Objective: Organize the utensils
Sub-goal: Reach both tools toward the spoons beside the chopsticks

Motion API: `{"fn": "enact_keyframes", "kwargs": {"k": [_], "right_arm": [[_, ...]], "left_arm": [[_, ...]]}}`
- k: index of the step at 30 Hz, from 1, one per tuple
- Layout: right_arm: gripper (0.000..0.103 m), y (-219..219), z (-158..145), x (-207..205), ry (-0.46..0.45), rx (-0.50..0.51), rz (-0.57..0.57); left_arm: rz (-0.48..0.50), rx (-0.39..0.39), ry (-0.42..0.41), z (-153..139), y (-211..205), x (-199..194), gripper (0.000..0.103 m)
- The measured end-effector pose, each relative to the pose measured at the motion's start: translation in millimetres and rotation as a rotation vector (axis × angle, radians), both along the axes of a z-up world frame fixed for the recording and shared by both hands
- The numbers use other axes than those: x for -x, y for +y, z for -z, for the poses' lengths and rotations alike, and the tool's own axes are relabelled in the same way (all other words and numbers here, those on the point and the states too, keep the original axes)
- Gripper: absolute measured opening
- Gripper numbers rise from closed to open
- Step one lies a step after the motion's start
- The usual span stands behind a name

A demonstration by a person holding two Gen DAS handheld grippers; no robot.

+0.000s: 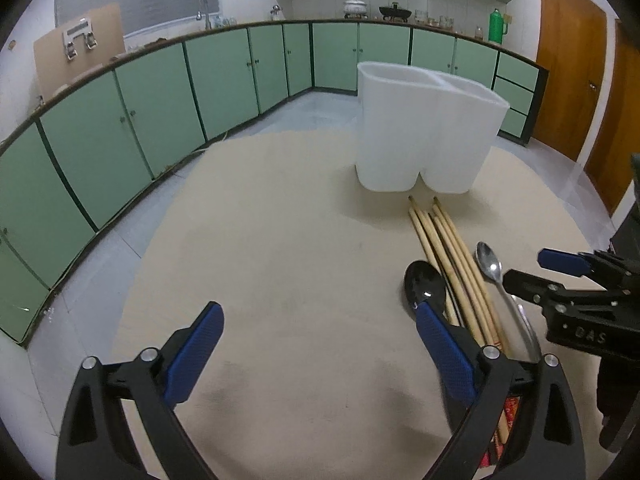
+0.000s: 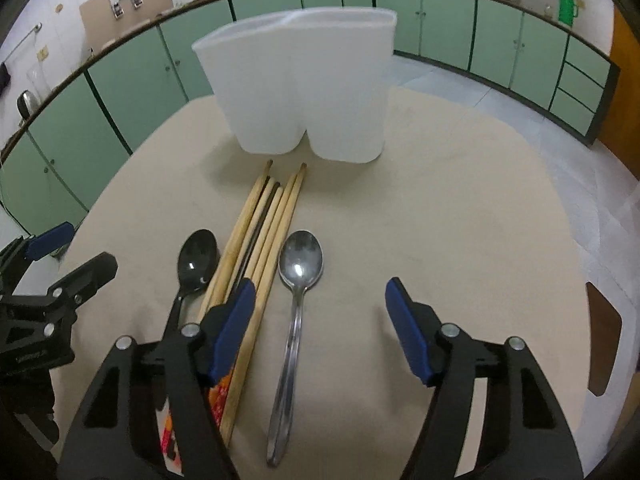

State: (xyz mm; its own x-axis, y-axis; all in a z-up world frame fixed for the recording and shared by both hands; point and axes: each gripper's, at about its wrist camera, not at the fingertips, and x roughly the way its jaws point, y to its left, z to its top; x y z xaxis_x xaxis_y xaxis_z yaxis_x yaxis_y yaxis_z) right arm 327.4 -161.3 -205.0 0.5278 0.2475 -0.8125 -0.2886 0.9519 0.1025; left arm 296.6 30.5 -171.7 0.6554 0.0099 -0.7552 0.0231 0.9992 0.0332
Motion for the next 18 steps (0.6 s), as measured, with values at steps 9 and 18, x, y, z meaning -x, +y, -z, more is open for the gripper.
{"fn": "enact_keyframes", "kwargs": {"k": [9, 18], "right_arm": [[0.057, 0.5, 11.4, -11.3, 0.011, 0.026, -0.011], [0.044, 8.1, 13.4, -14.8, -0.022, 0.075, -0.026]], "left_arm": [[0.021, 0.015, 0.022, 8.6, -3.8, -3.0, 0.094], [0.032, 0.039, 0.03, 12.1, -10.4, -4.4, 0.095]]}}
